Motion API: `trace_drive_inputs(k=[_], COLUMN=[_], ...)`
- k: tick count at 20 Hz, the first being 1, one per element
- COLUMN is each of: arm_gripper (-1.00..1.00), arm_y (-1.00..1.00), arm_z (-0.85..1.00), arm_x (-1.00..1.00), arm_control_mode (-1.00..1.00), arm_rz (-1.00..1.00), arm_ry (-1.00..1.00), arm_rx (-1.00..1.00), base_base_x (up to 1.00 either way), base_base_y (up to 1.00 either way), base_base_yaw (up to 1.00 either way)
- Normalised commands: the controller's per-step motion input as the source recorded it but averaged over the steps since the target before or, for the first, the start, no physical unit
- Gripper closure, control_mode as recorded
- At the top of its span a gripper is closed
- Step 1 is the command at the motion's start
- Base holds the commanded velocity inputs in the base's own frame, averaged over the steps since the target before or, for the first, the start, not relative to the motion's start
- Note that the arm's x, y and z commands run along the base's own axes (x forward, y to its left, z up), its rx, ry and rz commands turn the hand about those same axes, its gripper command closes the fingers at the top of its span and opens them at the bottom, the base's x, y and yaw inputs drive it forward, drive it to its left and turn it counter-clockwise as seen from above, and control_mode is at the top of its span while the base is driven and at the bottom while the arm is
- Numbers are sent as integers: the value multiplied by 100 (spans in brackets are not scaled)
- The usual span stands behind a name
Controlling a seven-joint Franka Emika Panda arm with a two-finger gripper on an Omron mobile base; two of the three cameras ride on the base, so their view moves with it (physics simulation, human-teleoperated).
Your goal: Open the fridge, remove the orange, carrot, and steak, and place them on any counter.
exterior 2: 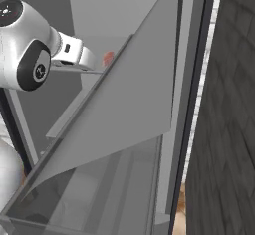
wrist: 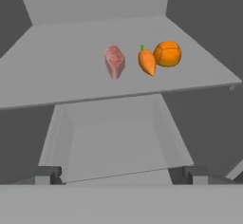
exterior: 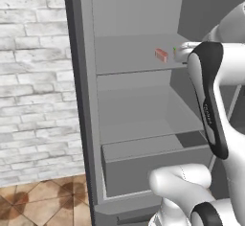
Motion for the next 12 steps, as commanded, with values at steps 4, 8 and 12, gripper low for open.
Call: trace_drive_inputs(k=[4, 8, 12], arm_gripper=[-100, -100, -100], arm_y=[0, 0, 0], arm_z=[-14, -8, -13], arm_x=[38, 42, 44], arm_control_mode=[-100, -100, -100], arm_rz=[0, 0, 0], arm_ry=[0, 0, 0], arm_rx=[4, 2, 0], base_base_x=[0, 0, 0], base_base_y=[0, 0, 0], base_base_yaw=[0, 0, 0])
